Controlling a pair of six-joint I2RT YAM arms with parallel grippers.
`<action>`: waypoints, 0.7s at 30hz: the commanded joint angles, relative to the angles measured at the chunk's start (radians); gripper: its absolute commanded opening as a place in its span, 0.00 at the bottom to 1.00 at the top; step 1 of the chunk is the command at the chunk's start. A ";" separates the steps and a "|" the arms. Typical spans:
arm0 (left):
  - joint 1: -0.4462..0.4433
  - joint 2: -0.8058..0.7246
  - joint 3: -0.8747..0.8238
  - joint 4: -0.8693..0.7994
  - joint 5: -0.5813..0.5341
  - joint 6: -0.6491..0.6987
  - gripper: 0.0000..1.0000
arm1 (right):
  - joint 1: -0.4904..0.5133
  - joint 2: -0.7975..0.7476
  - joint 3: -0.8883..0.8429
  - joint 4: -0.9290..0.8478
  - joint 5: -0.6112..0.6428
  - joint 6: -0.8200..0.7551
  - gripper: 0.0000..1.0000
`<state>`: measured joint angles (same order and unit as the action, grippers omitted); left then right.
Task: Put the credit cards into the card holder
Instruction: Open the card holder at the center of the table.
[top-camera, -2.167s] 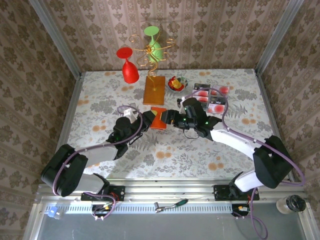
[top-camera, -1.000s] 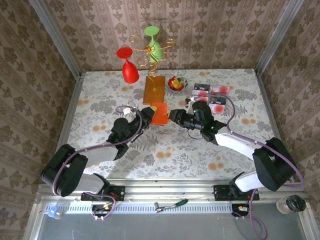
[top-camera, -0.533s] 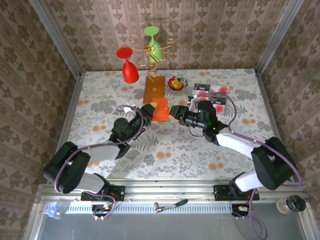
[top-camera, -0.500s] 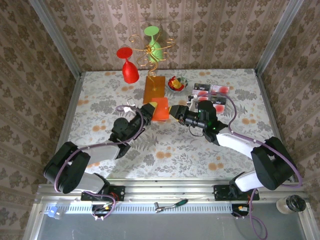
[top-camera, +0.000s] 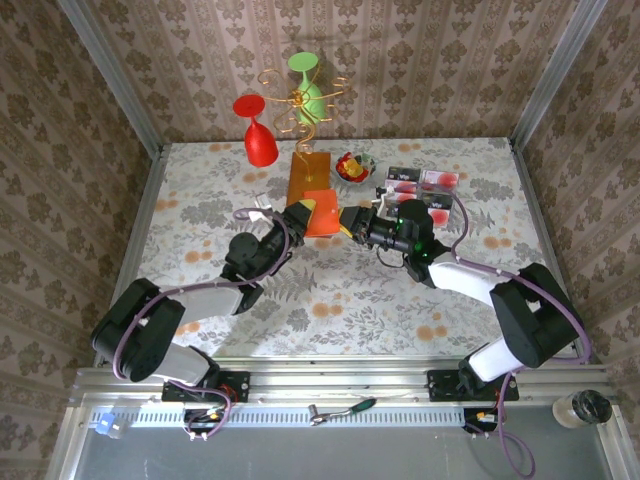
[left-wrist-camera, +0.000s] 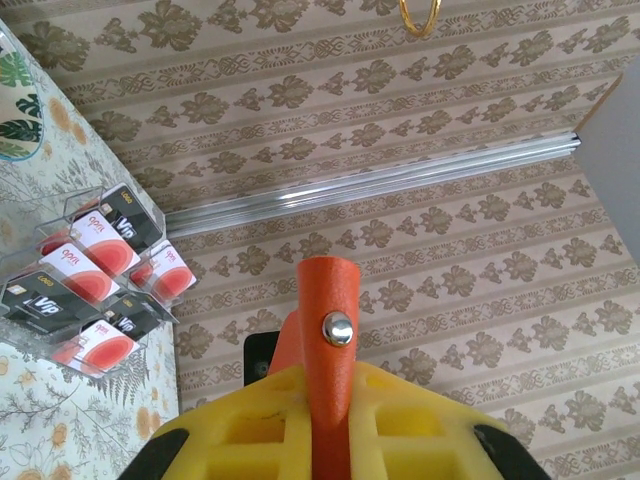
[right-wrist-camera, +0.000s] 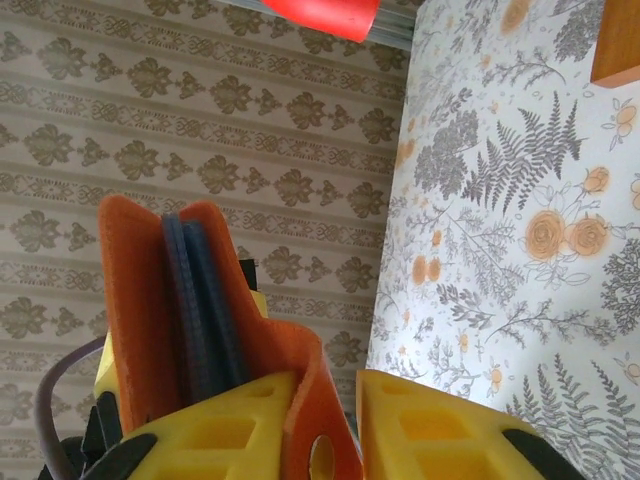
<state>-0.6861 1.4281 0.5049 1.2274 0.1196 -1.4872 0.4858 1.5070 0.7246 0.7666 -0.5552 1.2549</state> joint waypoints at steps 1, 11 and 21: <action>-0.022 0.018 0.043 0.049 0.022 -0.007 0.00 | 0.017 0.015 0.022 0.088 -0.078 0.017 0.19; -0.029 0.028 0.037 0.052 0.020 -0.005 0.00 | 0.016 0.010 0.024 0.109 -0.087 0.028 0.00; -0.011 0.029 -0.044 0.049 0.017 0.039 0.38 | 0.008 -0.022 -0.042 0.083 -0.063 0.006 0.00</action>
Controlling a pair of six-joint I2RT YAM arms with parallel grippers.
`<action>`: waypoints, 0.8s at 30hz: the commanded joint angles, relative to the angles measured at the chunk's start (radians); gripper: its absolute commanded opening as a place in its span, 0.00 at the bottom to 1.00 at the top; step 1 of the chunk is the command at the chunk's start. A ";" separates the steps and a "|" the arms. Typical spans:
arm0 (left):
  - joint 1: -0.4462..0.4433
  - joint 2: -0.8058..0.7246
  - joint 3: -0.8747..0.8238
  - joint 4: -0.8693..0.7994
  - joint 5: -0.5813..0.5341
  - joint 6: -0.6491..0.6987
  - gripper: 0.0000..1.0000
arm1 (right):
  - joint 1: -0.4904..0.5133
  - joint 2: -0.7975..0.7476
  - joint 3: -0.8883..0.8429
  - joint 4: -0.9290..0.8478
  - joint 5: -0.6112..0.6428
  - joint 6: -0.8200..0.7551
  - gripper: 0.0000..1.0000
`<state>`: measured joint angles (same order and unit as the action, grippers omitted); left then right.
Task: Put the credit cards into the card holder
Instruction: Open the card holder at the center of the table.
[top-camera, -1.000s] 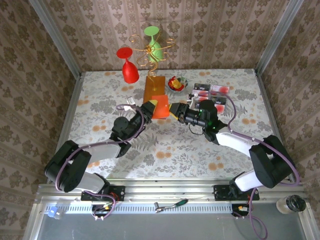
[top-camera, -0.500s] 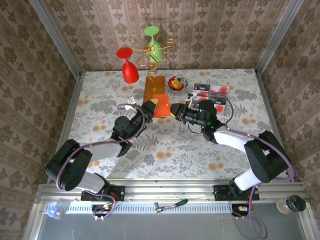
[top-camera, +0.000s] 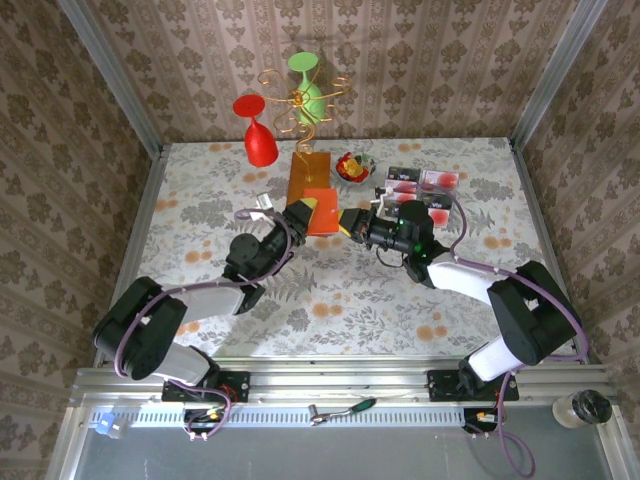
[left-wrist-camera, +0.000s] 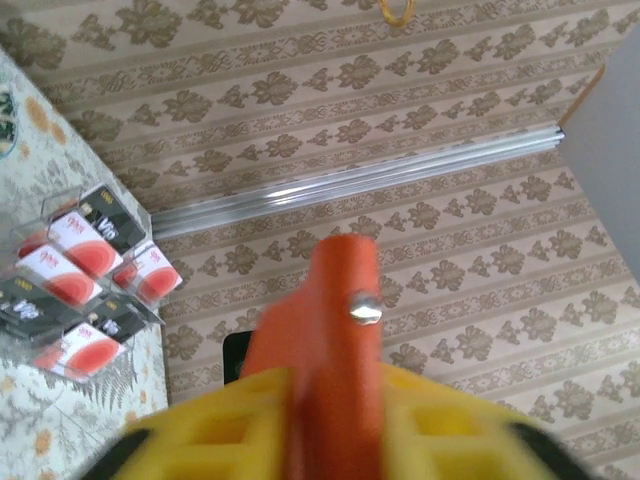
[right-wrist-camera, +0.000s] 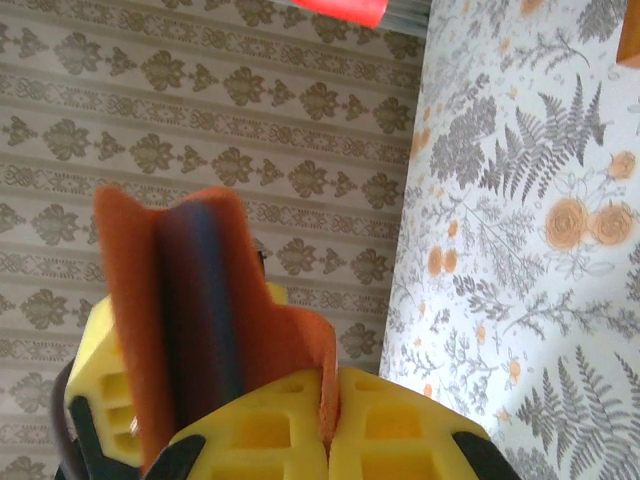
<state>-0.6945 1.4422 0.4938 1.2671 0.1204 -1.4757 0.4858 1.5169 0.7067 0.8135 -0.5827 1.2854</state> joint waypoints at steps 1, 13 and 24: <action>0.002 0.013 -0.047 0.007 0.015 0.033 0.45 | 0.008 -0.035 -0.033 0.033 -0.031 -0.029 0.00; 0.035 0.027 -0.154 -0.021 0.033 0.110 0.66 | 0.007 -0.006 -0.131 0.058 -0.025 -0.055 0.00; 0.043 0.050 -0.163 -0.139 0.078 0.213 0.66 | 0.008 0.105 -0.198 0.167 -0.049 -0.048 0.00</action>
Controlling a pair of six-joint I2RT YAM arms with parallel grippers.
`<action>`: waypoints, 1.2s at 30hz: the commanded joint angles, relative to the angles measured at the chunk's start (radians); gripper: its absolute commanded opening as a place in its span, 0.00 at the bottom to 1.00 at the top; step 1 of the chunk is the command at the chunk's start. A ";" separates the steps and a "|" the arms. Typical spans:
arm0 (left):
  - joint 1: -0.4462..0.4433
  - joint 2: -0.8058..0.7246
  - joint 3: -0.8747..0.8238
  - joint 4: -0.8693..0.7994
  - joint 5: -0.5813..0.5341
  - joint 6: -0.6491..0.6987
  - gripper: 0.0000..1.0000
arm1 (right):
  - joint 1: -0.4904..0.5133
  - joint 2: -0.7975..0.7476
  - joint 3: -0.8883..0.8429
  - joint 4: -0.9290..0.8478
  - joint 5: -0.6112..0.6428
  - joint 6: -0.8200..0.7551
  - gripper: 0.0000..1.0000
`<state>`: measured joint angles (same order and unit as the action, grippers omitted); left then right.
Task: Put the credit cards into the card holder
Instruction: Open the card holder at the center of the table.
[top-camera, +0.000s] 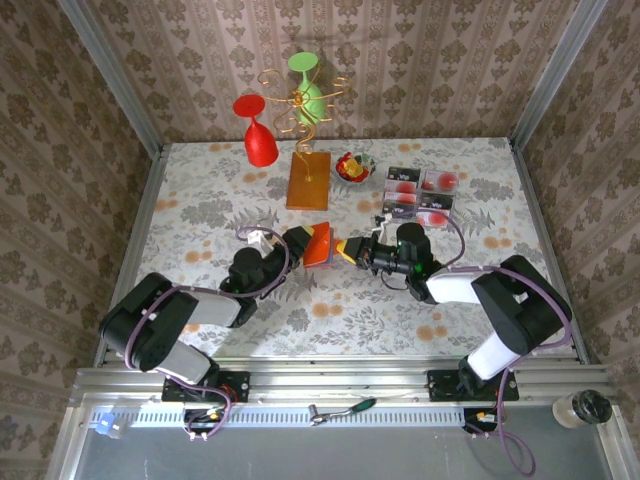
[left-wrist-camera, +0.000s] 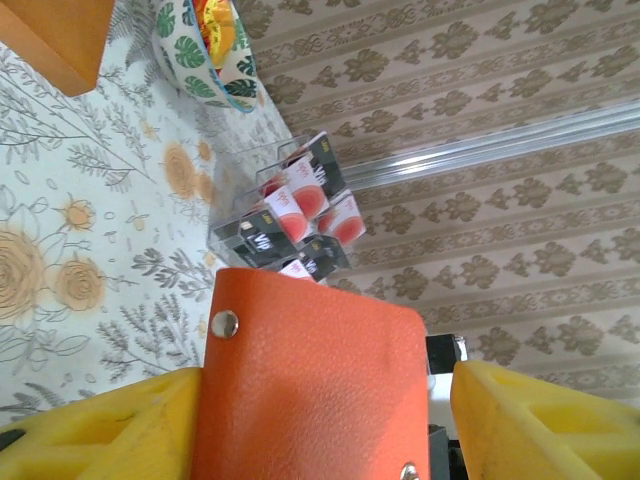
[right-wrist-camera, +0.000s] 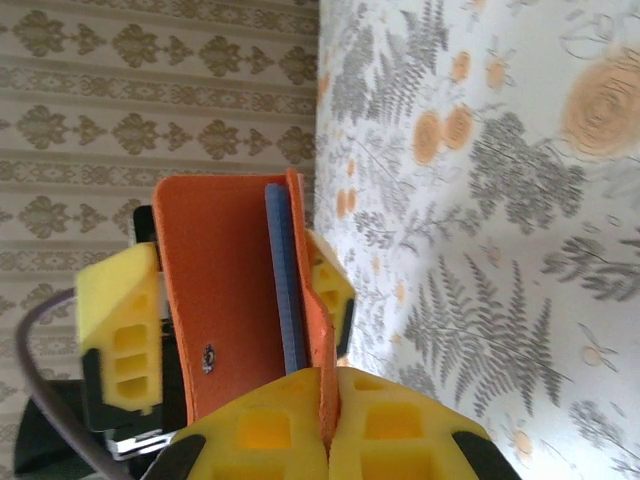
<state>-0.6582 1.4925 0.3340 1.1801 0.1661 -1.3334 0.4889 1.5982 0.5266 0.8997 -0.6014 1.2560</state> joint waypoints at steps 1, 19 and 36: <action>0.008 -0.001 -0.002 -0.071 0.036 0.084 0.66 | 0.004 0.033 -0.026 0.089 -0.031 -0.019 0.00; -0.022 -0.103 0.105 -0.643 0.021 0.388 0.66 | 0.006 0.179 -0.097 0.167 -0.036 -0.047 0.00; -0.169 -0.036 0.447 -1.264 -0.244 0.751 0.69 | 0.005 0.237 -0.117 0.191 -0.024 -0.056 0.00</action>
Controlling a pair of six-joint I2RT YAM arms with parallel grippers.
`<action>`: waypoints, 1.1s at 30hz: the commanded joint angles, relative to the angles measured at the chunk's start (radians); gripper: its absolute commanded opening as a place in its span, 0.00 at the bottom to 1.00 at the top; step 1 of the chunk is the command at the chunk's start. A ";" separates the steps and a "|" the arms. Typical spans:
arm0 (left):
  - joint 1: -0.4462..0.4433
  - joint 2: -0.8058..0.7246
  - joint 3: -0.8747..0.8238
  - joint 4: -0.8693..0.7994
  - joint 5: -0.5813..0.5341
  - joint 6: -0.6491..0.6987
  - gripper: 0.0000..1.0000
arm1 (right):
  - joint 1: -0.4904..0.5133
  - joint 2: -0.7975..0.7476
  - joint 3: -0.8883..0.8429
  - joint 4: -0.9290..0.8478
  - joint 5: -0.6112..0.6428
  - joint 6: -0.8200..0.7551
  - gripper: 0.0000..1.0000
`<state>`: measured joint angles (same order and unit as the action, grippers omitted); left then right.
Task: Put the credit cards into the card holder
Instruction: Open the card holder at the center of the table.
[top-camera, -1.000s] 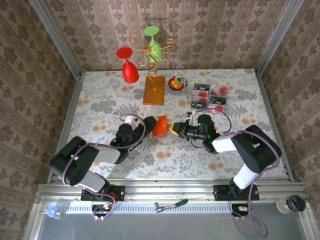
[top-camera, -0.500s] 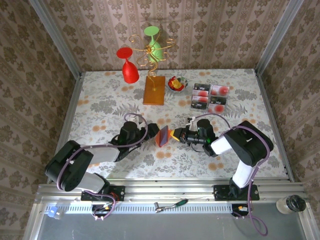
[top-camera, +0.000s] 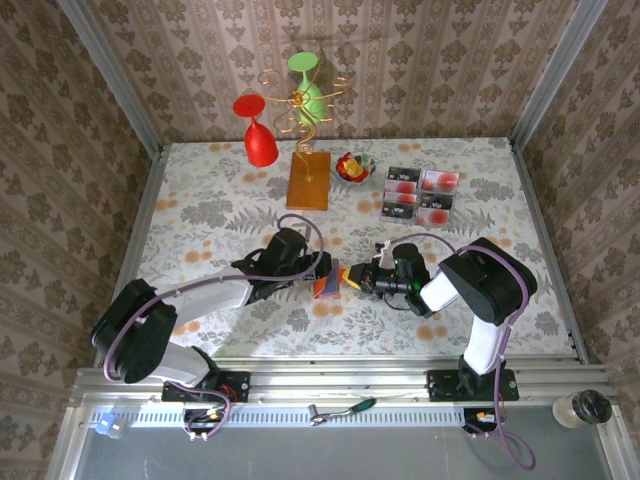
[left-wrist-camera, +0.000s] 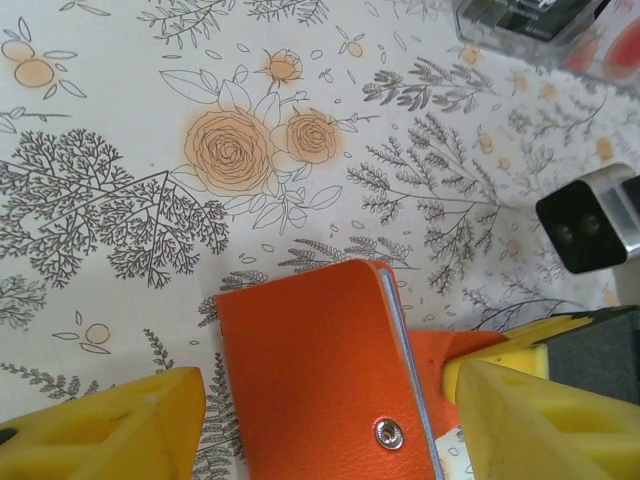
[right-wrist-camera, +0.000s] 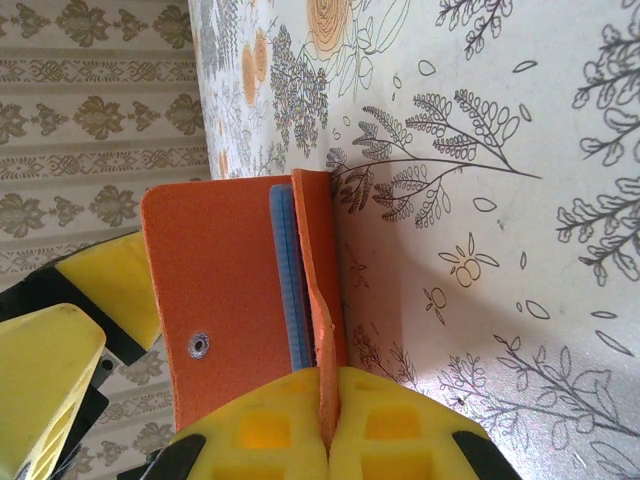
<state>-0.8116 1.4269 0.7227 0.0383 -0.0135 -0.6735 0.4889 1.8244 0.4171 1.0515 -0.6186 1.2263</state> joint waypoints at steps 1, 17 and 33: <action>-0.019 0.042 0.081 -0.148 -0.075 0.097 0.69 | 0.005 0.011 -0.007 0.039 -0.007 -0.024 0.00; -0.074 0.137 0.198 -0.376 -0.230 0.135 0.70 | 0.008 0.009 -0.024 0.041 0.013 -0.022 0.00; -0.032 0.076 0.052 -0.336 -0.261 0.091 0.70 | 0.009 -0.001 -0.062 0.047 0.049 -0.013 0.00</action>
<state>-0.8509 1.5284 0.8001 -0.2962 -0.2523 -0.5610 0.4911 1.8244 0.3702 1.0679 -0.6052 1.2266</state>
